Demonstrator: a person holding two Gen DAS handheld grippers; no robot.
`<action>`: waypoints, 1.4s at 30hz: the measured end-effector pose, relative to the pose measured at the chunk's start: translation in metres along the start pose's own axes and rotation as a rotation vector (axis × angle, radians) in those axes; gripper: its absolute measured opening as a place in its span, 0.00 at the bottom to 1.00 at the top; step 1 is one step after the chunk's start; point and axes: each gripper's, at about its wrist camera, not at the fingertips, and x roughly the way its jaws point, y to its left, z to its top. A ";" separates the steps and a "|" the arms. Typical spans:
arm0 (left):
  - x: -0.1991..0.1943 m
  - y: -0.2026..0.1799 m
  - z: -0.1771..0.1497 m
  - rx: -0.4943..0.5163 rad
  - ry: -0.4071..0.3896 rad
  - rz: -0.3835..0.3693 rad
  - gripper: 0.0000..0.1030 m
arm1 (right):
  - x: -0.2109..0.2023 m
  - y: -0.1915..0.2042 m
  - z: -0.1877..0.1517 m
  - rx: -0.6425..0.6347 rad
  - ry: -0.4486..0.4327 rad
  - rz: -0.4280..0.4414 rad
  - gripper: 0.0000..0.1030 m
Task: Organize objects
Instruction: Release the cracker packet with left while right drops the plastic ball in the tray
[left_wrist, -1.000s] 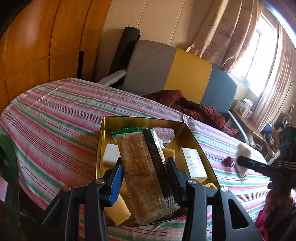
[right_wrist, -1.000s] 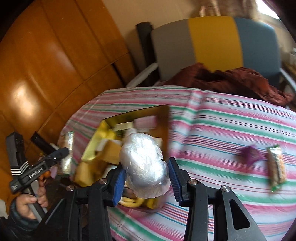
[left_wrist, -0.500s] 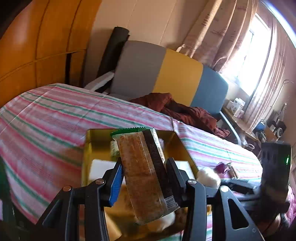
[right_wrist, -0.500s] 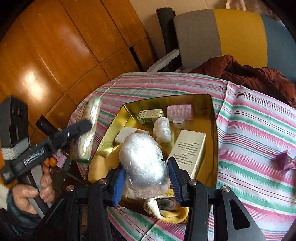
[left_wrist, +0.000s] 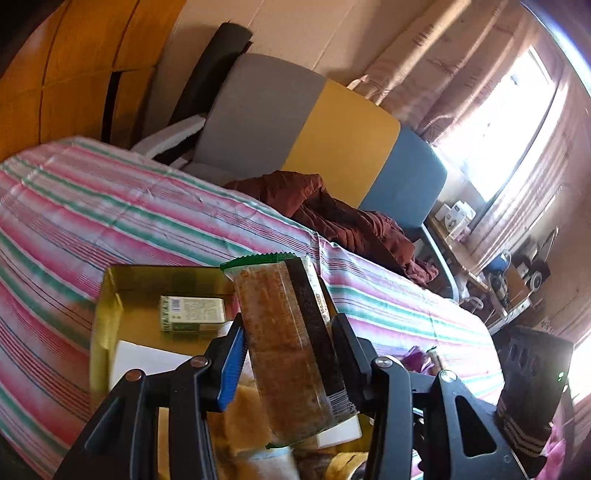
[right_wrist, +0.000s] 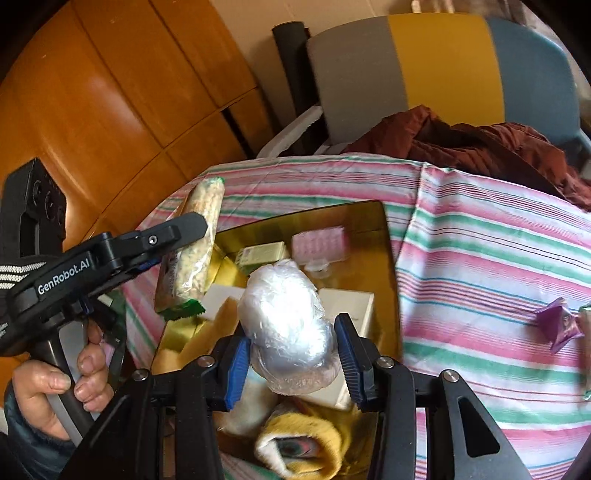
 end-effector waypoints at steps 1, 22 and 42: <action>0.004 0.000 0.001 -0.021 0.007 -0.013 0.44 | 0.000 -0.003 0.002 0.009 -0.004 -0.006 0.43; 0.010 0.000 -0.044 0.021 0.064 0.104 0.51 | 0.036 -0.029 0.027 0.079 -0.004 -0.053 0.62; -0.040 -0.014 -0.085 0.160 -0.016 0.239 0.51 | -0.001 -0.012 -0.015 0.041 -0.018 -0.073 0.85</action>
